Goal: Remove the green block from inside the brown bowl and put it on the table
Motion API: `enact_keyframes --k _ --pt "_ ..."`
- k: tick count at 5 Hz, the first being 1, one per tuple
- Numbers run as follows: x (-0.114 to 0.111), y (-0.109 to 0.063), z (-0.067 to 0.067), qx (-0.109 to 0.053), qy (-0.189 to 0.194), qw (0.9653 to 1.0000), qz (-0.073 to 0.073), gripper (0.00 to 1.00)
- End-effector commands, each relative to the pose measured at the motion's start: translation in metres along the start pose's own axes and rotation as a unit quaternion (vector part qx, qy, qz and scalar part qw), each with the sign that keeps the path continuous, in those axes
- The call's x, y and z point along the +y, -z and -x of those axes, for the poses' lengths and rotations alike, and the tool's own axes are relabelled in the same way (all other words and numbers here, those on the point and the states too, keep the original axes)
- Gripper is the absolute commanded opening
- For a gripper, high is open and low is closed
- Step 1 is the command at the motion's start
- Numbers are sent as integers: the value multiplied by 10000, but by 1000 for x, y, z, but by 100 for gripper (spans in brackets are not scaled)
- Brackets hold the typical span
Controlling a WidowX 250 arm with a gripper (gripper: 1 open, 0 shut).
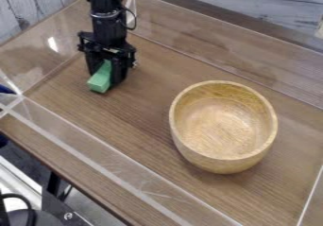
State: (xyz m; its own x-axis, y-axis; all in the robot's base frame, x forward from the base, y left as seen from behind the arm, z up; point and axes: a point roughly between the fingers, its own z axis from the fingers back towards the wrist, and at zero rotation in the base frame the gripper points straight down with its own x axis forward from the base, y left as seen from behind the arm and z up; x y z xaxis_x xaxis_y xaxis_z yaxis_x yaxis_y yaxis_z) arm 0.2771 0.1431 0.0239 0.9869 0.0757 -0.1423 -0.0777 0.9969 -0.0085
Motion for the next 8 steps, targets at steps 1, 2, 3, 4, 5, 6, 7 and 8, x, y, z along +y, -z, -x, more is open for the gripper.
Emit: enact_keyframes --k 1,2,3,4,5,6,7,8 --pt "2 -11 -10 -246 10 9997 -91 0" --pt "2 -8 -12 -235 1 9997 -78 0" --pt "2 -5 -14 -220 -2 9997 -63 0" --pt "2 -2 -15 -204 -6 9998 -51 0" --pt "2 -1 -16 -186 -7 9998 -38 0" --pt "2 1 -17 -162 -6 9999 -25 0" --pt "2 2 -17 -136 -6 9999 -14 0" --pt "2 2 -18 -107 -10 9999 -5 0"
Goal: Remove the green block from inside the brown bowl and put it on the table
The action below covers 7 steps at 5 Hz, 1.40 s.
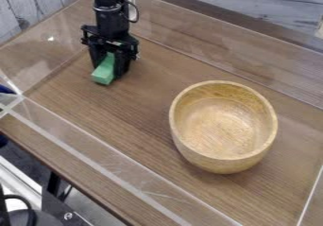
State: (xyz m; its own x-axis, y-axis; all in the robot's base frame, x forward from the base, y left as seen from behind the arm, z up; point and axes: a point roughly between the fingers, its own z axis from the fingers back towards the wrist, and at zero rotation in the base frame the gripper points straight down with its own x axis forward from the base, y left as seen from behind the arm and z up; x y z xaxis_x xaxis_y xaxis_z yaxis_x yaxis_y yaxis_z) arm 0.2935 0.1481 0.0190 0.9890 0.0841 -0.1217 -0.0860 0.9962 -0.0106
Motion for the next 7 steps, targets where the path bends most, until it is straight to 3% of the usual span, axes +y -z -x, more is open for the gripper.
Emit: enact_keyframes --k 1,7 --pt "-1 0 -1 34 31 10000 -14 0" --pt "-1 -1 -5 249 43 9997 22 0"
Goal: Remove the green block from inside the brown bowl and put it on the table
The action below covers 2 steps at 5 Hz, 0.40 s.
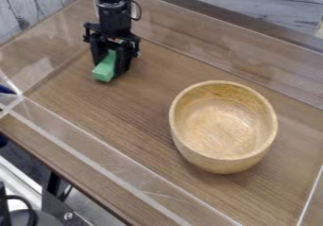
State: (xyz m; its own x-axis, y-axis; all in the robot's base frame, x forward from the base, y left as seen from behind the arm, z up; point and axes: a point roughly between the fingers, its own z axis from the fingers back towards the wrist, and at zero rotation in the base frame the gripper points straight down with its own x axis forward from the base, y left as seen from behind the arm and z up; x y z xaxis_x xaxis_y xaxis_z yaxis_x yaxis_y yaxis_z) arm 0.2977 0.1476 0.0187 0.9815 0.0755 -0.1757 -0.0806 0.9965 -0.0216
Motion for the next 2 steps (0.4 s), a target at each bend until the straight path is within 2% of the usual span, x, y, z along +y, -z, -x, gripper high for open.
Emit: enact_keyframes --k 1,2 --pt "1 -2 -1 8 -6 10000 -25 0" --pt "1 -2 -2 39 -15 10000 -22 0"
